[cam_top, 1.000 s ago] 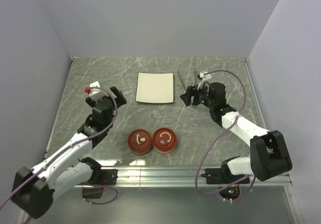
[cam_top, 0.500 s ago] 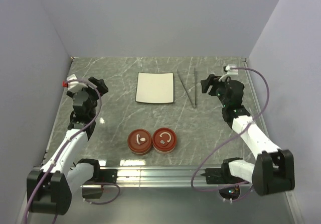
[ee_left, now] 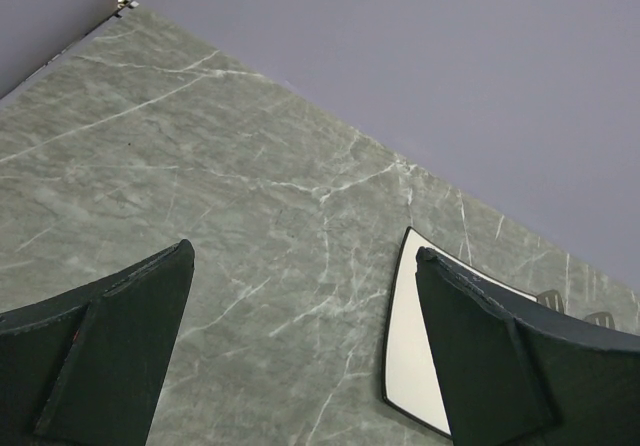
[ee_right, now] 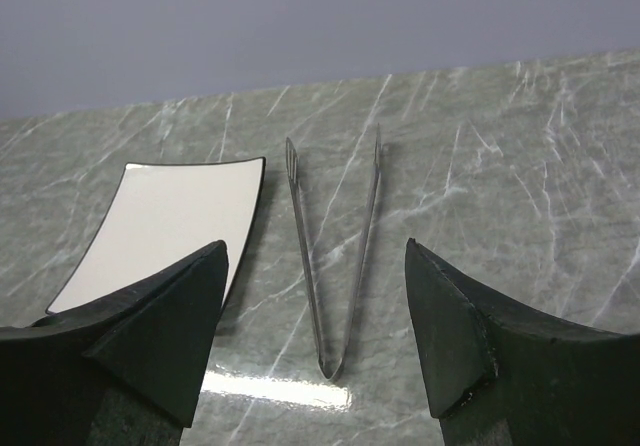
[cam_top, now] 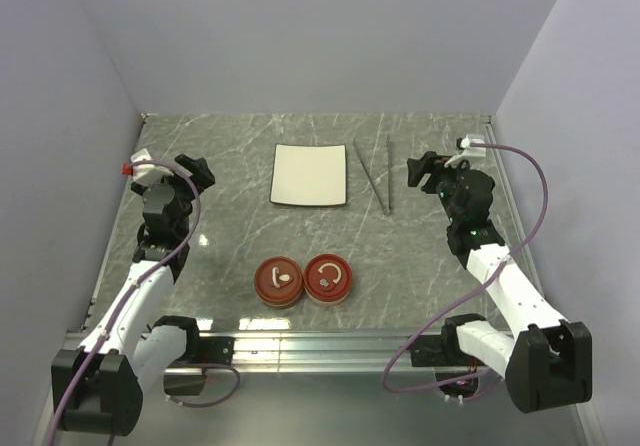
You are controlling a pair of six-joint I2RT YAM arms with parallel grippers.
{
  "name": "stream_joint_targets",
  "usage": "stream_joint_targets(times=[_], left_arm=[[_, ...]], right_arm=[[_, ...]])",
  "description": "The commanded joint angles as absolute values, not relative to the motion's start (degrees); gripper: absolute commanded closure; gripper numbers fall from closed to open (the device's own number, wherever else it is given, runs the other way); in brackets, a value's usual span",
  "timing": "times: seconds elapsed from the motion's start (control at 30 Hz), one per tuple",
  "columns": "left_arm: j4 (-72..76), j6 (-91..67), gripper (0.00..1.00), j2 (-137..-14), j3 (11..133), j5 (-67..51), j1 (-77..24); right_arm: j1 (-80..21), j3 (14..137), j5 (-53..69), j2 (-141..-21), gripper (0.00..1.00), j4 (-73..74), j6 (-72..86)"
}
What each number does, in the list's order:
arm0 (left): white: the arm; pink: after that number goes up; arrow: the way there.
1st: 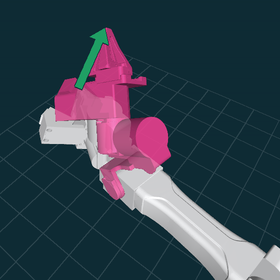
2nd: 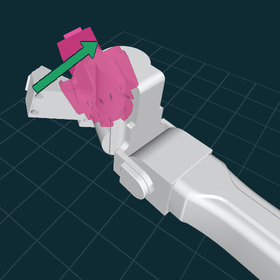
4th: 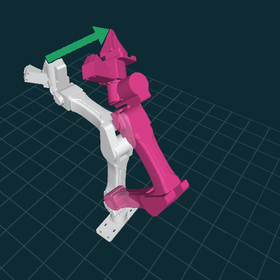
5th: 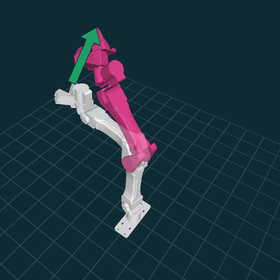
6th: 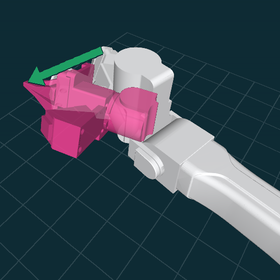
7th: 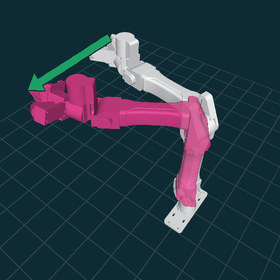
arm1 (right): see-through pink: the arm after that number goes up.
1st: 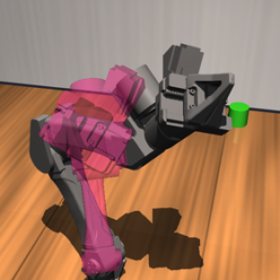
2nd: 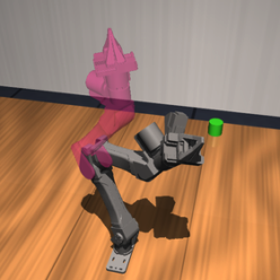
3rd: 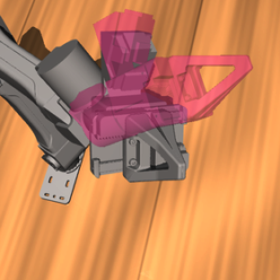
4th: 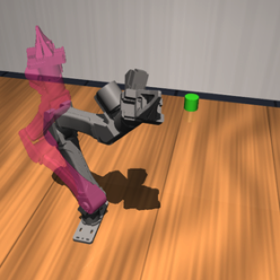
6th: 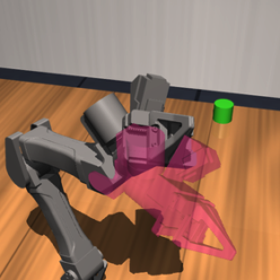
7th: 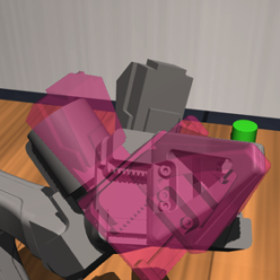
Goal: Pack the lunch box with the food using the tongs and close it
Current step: Put the lid back on the lunch box
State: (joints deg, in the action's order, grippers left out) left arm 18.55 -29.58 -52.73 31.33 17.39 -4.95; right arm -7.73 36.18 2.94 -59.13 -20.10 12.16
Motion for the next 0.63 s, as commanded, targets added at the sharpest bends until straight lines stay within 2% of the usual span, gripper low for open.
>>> stream_joint_targets(times=[0.0,0.6], left_arm=[[19.77,-29.18,0.01,-51.42,31.38,16.44,-4.83],[23.27,-29.09,0.01,-51.16,29.8,15.56,-4.83]], right_arm=[[-7.56,36.47,2.55,-59.24,0.22,-21.45,12.31],[-7.65,36.48,3.16,-59.24,0.21,-21.62,12.3]])
